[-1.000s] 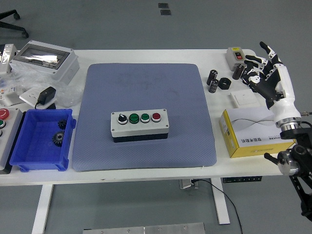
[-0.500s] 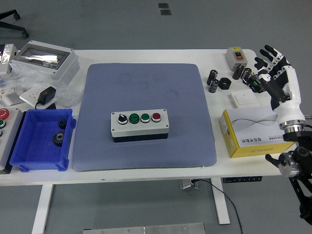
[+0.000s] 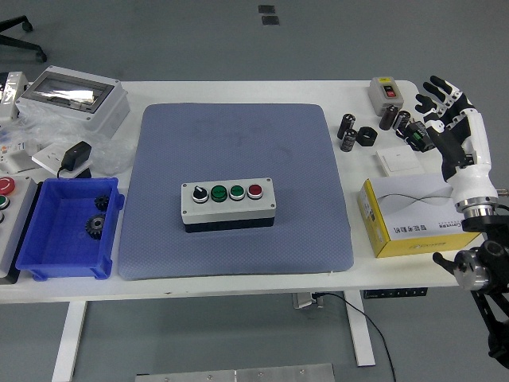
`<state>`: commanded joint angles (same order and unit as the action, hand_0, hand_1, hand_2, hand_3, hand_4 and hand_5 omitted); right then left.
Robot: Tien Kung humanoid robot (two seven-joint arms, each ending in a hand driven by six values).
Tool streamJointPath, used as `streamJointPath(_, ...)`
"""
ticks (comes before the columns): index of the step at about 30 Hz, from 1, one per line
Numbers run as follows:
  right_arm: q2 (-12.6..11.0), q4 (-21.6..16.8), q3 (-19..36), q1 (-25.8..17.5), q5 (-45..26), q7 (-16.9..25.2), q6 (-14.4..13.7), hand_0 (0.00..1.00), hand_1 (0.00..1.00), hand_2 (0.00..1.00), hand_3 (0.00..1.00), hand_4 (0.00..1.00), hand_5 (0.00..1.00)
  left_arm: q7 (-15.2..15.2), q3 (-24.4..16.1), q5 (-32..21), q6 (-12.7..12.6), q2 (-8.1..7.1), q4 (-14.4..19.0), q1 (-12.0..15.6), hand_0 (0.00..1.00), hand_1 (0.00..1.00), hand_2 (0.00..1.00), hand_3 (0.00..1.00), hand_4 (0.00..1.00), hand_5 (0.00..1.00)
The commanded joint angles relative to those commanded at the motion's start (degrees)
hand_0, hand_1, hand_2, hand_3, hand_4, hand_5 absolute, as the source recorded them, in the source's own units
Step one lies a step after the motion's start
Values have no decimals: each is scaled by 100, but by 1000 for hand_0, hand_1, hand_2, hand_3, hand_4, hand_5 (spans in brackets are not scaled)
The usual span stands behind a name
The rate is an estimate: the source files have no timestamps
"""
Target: Pick up the button,place it on the desk,press the button,press the button
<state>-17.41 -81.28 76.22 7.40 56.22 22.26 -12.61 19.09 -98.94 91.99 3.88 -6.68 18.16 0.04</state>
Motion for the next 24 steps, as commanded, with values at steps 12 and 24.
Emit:
streamJointPath(12, -67, -67, -212, 8, -45, -58, -17, 761, 764, 803, 785, 651, 404, 30, -38, 93, -108, 7, 1, -21, 492, 464, 475, 703, 2, 2)
streamJointPath(24, -107, -114, -217, 9, 29, -130, 2, 772, 770, 830, 905, 689, 455, 50, -38, 75, -134, 18, 4, -51, 502, 466, 472, 665, 2, 2)
